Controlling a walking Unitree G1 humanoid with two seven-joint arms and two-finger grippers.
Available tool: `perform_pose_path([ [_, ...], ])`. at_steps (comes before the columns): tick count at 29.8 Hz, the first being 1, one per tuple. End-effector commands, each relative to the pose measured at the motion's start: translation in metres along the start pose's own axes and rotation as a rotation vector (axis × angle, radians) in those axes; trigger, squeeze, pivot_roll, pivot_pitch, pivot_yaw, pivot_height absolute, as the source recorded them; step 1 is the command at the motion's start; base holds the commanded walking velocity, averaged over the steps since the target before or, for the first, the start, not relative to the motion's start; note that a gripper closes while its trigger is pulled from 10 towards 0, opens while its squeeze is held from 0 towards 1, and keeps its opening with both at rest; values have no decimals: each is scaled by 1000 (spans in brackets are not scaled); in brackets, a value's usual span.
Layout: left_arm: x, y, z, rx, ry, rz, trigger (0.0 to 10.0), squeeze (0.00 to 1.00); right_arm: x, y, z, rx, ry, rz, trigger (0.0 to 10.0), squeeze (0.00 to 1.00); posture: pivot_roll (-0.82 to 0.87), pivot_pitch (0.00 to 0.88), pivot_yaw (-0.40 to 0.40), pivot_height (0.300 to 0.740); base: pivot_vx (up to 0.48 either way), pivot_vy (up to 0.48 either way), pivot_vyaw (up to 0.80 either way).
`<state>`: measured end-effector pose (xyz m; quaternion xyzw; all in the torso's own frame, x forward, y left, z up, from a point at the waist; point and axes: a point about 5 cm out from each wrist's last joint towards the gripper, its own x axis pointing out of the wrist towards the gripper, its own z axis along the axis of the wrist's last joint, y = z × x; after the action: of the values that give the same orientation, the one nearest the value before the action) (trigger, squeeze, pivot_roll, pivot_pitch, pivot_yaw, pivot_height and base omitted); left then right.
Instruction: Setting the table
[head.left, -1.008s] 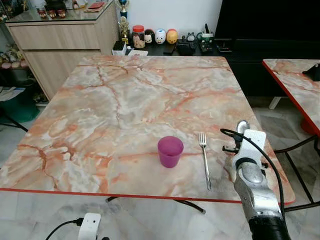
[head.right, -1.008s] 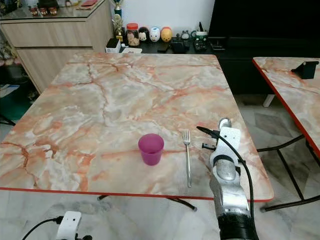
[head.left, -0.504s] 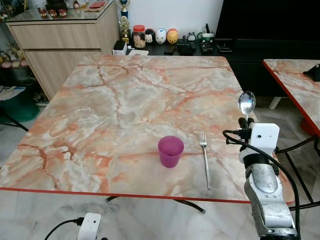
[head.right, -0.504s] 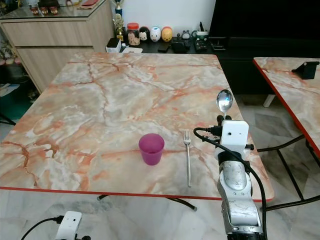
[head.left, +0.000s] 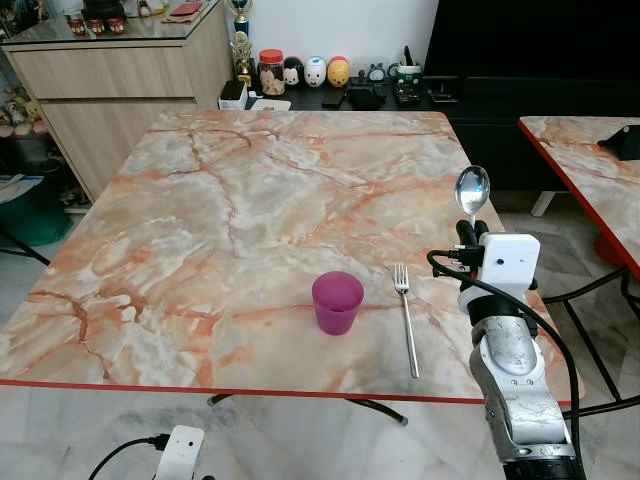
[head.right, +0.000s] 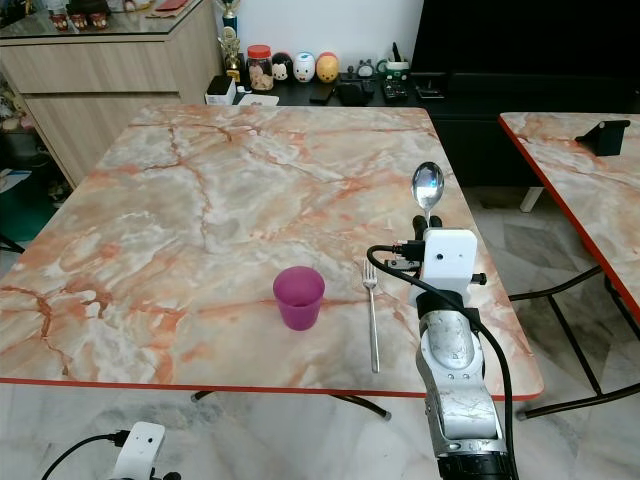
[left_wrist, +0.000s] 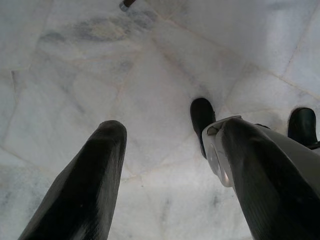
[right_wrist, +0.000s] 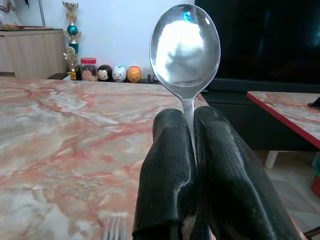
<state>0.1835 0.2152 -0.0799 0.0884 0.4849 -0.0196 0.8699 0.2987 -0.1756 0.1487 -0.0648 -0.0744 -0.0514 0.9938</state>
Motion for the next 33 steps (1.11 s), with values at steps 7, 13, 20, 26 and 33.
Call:
perform_pose_path([
  [7, -1, 2, -3, 18, 15, 9, 10000, 0, 3, 1, 3, -24, -16, -1, 10000, 0, -8, 0, -9, 740, 0, -348, 0],
  [13, -1, 2, -3, 17, 16, 9, 10000, 0, 4, 1, 5, -17, -21, -7, 10000, 0, -7, 0, -10, 740, 0, -347, 0],
  [20, -1, 2, -4, 15, 16, 7, 10000, 0, 6, 3, 8, -13, -32, -1, 10000, 0, -10, 0, -7, 740, 0, -350, 0],
  [26, -1, 2, -4, 16, 16, 6, 10000, 0, 7, 4, 10, -10, -37, 0, 10000, 0, -11, 0, -6, 740, 0, -346, 0],
  [33, -1, 3, -4, 18, 16, 4, 10000, 0, 7, 5, 11, -5, -41, 6, 10000, 0, -10, 0, -4, 740, 0, -342, 0],
])
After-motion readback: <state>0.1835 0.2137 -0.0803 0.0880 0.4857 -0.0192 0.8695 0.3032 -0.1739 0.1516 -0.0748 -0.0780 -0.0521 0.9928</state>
